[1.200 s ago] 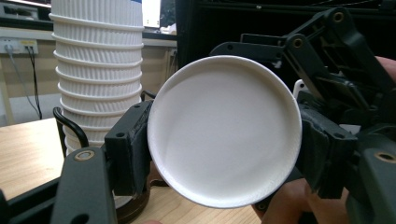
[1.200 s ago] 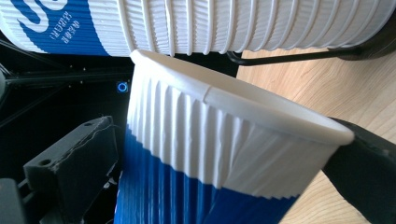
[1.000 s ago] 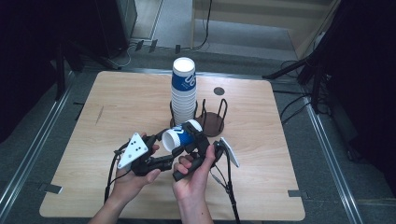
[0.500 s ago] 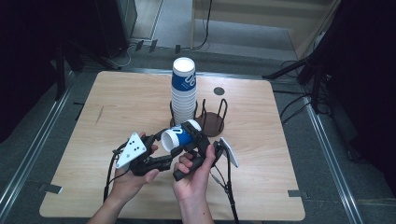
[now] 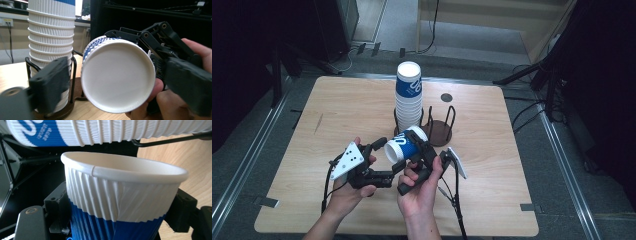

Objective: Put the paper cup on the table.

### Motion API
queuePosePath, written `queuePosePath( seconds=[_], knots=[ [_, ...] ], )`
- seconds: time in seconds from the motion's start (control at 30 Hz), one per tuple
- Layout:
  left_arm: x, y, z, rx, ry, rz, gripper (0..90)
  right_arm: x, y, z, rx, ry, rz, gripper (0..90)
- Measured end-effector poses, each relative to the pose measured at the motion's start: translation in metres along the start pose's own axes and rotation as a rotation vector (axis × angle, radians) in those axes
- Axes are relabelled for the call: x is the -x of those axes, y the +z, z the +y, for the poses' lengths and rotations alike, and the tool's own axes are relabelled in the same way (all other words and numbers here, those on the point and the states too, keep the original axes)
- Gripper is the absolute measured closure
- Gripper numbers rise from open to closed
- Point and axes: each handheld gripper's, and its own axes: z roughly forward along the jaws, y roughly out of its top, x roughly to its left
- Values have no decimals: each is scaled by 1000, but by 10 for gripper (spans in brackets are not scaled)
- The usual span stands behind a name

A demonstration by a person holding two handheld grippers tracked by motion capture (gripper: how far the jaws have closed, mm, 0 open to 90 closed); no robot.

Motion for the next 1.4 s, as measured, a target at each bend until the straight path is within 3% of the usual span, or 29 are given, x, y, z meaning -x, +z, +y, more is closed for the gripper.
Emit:
queuePosePath(
  seconds=[0.03,0.1,0.23,0.5,0.57,0.93,1.1,1.4],
  knots=[
    [-1,-1,1,-11,-11,-4,0,0,0,0,4,-16,-2,215],
    [-1,-2,2,-28,-20,14,0,-2,-2,2,10,-43,14,218],
    [0,-3,3,-45,-1,71,0,-5,-4,4,20,-92,17,220],
    [-3,-6,2,-67,-19,64,0,-12,-8,6,57,-211,0,222],
    [-4,-7,2,-71,-22,63,0,-14,-8,5,63,-271,-4,222],
    [-12,-14,2,-72,-32,86,0,-22,-11,7,95,-453,-44,221],
    [-16,-17,2,-70,-34,98,0,-26,-12,7,99,-504,-39,220],
    [-25,-23,0,-77,-33,128,0,-29,-13,7,111,-625,-72,219]
  ],
)
